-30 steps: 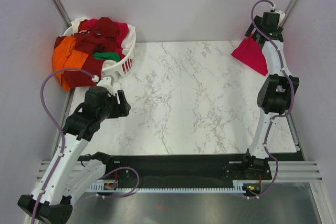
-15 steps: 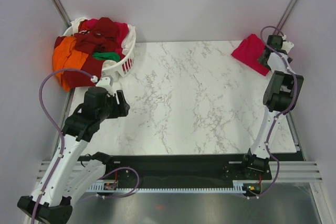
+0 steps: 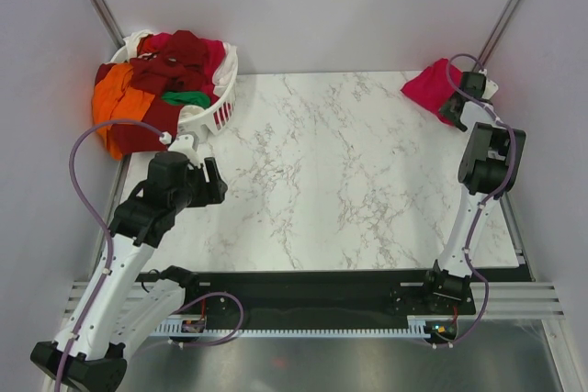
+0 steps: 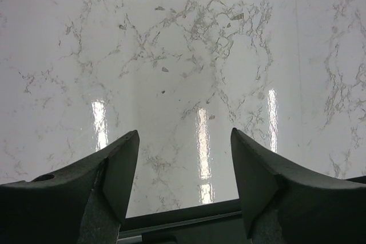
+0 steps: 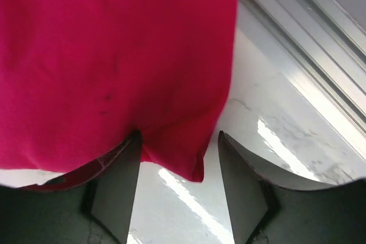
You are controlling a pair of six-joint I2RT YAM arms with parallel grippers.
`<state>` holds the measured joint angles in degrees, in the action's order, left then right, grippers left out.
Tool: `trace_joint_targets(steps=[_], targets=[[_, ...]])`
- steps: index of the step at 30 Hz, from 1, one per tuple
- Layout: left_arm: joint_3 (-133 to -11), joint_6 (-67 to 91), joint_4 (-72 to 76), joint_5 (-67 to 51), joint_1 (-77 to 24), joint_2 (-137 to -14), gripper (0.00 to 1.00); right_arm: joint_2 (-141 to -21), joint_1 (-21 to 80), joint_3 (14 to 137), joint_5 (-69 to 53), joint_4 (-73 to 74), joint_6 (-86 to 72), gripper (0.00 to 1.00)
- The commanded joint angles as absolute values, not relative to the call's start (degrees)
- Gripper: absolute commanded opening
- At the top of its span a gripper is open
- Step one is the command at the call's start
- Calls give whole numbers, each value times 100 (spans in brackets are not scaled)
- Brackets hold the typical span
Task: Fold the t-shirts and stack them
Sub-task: Neatly place the folded tshirt to the corner
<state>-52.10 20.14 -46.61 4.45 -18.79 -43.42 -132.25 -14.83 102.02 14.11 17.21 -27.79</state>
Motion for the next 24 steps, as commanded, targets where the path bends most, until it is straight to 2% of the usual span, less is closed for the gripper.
trace_joint_targets(steps=[1, 11, 13, 14, 17, 20, 24], targets=[[-5203, 2153, -4500, 562, -1898, -4350, 72, -13386, -1389, 10046, 441, 1108, -3084, 60], [-5203, 2171, -4500, 606, -1898, -4351, 72, -13745, -484, 10256, 44, 773, -3524, 52], [-5194, 2171, -4500, 606, -1898, -4351, 72, -13842, -396, 10423, 18, 773, -3568, 58], [-5194, 2162, -4500, 606, -1898, -4368, 72, -13921, -326, 10459, 9, 756, -3594, 68], [-5194, 2171, -4500, 633, -1898, -4342, 72, -13975, -264, 10705, 78, 949, -3516, 87], [-5194, 2180, -4500, 633, -1898, -4333, 72, -13704, -272, 10574, 568, 1194, -3358, 94], [-5194, 2180, -4500, 633, -1898, -4333, 72, -13027, -299, 9899, 1465, 1590, -3094, 97]])
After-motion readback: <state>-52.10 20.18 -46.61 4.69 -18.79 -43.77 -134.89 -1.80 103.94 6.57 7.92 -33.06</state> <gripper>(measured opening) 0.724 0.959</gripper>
